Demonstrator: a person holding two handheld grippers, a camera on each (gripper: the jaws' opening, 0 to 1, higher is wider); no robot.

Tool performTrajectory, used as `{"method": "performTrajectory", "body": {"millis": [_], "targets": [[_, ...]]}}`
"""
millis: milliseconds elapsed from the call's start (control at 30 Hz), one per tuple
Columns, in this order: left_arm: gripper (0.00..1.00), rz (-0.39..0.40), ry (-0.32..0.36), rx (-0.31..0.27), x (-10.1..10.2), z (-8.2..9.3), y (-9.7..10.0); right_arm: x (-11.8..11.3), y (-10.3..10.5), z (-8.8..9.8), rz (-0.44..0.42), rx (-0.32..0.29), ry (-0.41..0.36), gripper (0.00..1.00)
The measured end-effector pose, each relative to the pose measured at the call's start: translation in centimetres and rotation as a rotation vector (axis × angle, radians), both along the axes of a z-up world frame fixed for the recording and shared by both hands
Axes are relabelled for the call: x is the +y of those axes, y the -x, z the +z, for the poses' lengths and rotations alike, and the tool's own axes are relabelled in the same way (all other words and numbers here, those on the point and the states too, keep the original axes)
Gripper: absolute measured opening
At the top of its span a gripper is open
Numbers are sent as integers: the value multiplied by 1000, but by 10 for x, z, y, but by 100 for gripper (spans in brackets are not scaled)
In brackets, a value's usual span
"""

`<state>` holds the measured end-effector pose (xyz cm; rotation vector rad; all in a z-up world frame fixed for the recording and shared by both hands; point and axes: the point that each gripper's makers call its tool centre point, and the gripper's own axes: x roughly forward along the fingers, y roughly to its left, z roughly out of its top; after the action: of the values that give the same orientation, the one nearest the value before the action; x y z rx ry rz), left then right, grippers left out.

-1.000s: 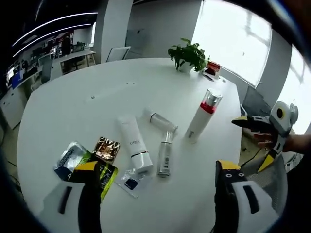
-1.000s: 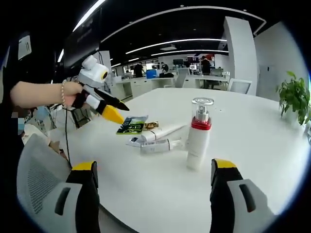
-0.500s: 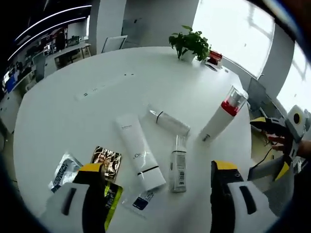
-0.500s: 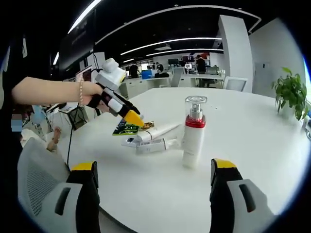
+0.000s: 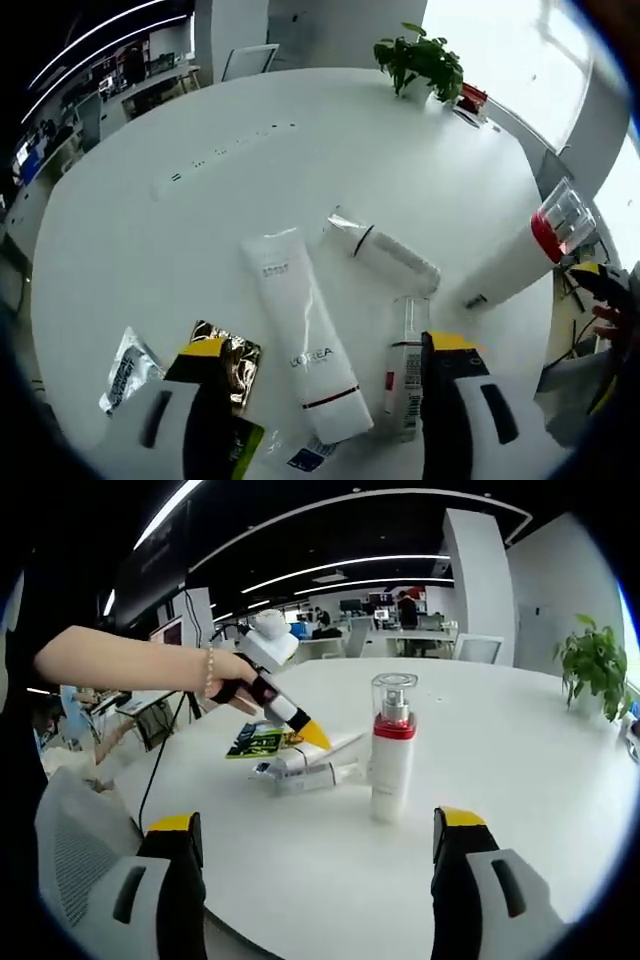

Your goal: Arrange the skincare products in the storage area until every visible bottle or jar stands upright without overlapping.

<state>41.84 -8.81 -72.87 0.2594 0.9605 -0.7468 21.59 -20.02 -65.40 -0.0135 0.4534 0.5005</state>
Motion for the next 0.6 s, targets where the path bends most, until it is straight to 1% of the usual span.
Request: {"method": "performTrajectory", "body": {"millis": [67, 100, 133, 167, 200, 333, 400, 467, 600], "targets": [[57, -3, -18, 16, -2, -6, -5, -1, -1, -1, 0, 3, 3, 95], [57, -8, -58, 11, -1, -10, -9, -1, 0, -1, -1, 6, 1, 95], [59, -8, -73, 7, -3, -12, -12, -1, 0, -1, -3, 8, 1, 95], [62, -8, -84, 13, -4, -13, -11, -1, 0, -1, -4, 7, 2, 94], [62, -9, -97, 23, -5, -13, -7, -1, 0, -1, -5, 6, 2, 94], [60, -3, -140, 37, -5, -19, -13, -3, 0, -2, -14, 10, -2, 94], [60, 5, -159, 41, -2, -25, -25, -3, 0, -1, -17, 8, -4, 94], [57, 9, -174, 42, -1, -24, -23, -3, 0, -2, -17, 10, -6, 94], [55, 4, -202, 42, -3, -26, -26, -3, 0, -2, -19, 11, -4, 94]]}}
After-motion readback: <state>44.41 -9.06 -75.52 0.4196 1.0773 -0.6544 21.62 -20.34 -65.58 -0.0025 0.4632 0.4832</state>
